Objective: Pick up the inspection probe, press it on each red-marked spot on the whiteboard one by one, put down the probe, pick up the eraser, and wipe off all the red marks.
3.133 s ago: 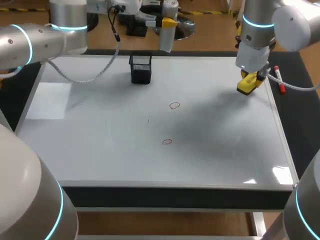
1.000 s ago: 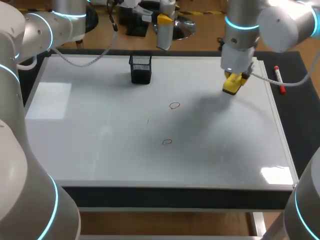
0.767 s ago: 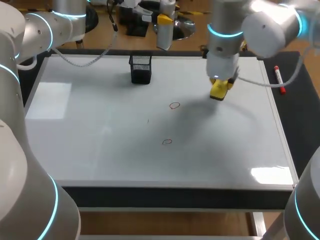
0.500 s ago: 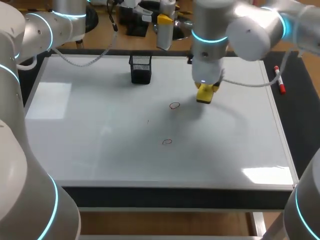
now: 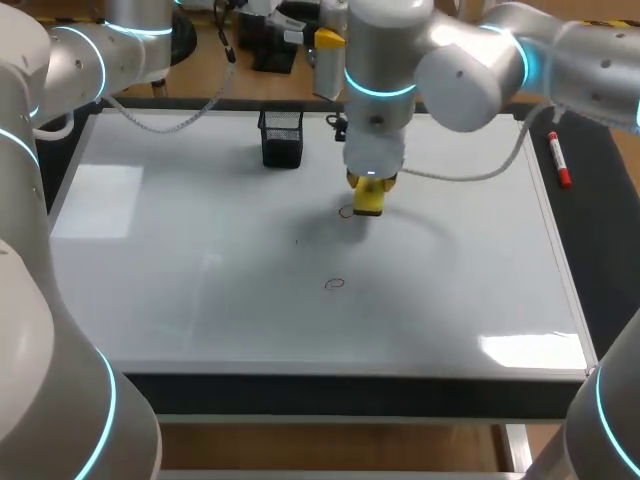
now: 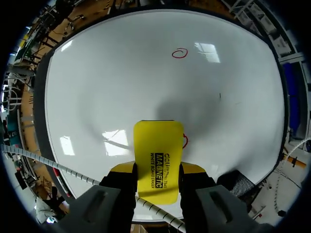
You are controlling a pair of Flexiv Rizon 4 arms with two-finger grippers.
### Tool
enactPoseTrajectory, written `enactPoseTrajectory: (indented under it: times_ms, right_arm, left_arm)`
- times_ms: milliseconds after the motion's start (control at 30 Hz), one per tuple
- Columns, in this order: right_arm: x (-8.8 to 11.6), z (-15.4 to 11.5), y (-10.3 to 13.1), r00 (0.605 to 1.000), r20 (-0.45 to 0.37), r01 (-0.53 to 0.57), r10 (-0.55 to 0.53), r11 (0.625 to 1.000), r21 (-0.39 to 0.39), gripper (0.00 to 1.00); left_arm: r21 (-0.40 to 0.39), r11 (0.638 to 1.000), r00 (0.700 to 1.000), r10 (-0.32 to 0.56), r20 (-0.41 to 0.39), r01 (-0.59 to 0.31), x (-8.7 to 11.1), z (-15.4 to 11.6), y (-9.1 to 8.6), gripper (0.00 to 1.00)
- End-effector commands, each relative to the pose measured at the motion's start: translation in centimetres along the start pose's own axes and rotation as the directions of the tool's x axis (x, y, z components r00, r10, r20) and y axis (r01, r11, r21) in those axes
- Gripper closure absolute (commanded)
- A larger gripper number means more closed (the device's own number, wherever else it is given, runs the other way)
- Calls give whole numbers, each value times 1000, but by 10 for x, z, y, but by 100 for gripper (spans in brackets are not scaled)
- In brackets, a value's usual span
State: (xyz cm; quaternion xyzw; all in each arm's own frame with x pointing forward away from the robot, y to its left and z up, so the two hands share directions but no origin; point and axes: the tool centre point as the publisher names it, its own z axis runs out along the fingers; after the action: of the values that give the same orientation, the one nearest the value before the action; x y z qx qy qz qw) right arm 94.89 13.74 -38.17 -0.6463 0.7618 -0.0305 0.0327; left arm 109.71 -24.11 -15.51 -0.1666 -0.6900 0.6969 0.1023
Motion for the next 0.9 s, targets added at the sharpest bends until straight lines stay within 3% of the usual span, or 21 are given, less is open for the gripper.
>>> enactPoseTrajectory:
  times_ms: [33,567,900]
  right_arm:
    - [-14,9,-1,1000,-14,13,-13,1000,-9,100]
    - [-46,22,4,997,12,80,-80,996,-33,100]
    - [-54,28,1,995,33,93,-92,995,-47,100]
  left_arm:
    - [6,1000,1000,-2,-26,2,-7,-3,1,100]
    - [6,1000,1000,-2,-26,2,-7,-3,1,100]
    - [6,1000,1000,-2,-26,2,-7,-3,1,100]
